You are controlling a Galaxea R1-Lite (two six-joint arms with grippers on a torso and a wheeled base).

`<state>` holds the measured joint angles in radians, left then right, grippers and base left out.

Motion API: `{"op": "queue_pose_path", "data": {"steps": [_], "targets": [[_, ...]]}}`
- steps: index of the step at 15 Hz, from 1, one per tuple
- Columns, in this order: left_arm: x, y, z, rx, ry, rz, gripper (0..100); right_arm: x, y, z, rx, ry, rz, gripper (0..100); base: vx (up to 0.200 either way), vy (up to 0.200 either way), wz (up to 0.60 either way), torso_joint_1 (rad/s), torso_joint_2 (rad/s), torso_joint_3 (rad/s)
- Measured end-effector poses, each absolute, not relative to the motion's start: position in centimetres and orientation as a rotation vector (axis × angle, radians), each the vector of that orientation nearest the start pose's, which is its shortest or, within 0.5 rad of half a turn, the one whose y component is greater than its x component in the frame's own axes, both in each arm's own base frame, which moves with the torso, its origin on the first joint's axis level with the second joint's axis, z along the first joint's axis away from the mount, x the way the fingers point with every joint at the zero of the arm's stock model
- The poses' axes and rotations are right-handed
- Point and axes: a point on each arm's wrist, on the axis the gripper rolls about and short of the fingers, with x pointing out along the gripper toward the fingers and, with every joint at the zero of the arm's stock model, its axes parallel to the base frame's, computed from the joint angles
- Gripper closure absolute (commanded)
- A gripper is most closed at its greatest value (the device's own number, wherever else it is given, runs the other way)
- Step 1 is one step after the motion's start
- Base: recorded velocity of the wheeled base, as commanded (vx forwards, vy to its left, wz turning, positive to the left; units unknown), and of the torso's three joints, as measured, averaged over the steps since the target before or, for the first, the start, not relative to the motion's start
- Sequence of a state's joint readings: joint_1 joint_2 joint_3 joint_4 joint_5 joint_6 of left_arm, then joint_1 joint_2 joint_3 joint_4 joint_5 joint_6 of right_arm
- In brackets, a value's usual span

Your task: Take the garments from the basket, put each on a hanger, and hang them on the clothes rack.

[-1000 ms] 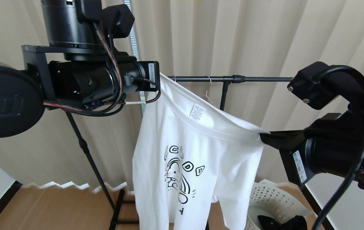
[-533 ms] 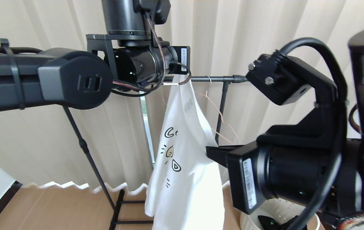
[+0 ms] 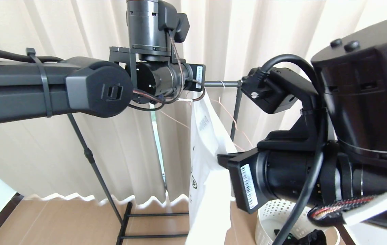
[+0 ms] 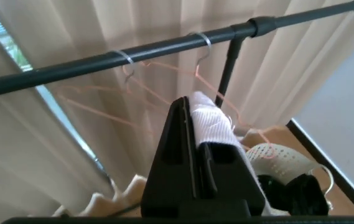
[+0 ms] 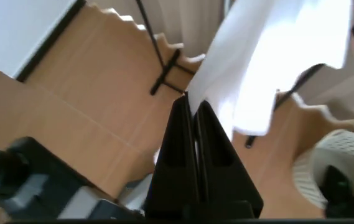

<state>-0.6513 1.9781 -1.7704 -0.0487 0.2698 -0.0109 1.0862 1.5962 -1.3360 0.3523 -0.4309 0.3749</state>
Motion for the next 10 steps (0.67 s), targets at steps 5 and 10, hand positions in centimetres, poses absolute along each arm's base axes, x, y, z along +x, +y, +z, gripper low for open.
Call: {"op": "queue_pose_path", "data": {"steps": [5,10], "targets": [[29.8,-20.1,30.0,0.158,0.373,-0.329,100,18.9,19.5,26.9,-0.132,0.513,0.328,100,0.0,0.0,0.0,0.0,0.0,0.0],[25.6,-18.6,28.1,0.239,0.528,-0.359,100,23.0,21.3,27.1,0.025,0.391,0.261,100,0.0,0.0,0.0,0.0,0.0,0.0]]}}
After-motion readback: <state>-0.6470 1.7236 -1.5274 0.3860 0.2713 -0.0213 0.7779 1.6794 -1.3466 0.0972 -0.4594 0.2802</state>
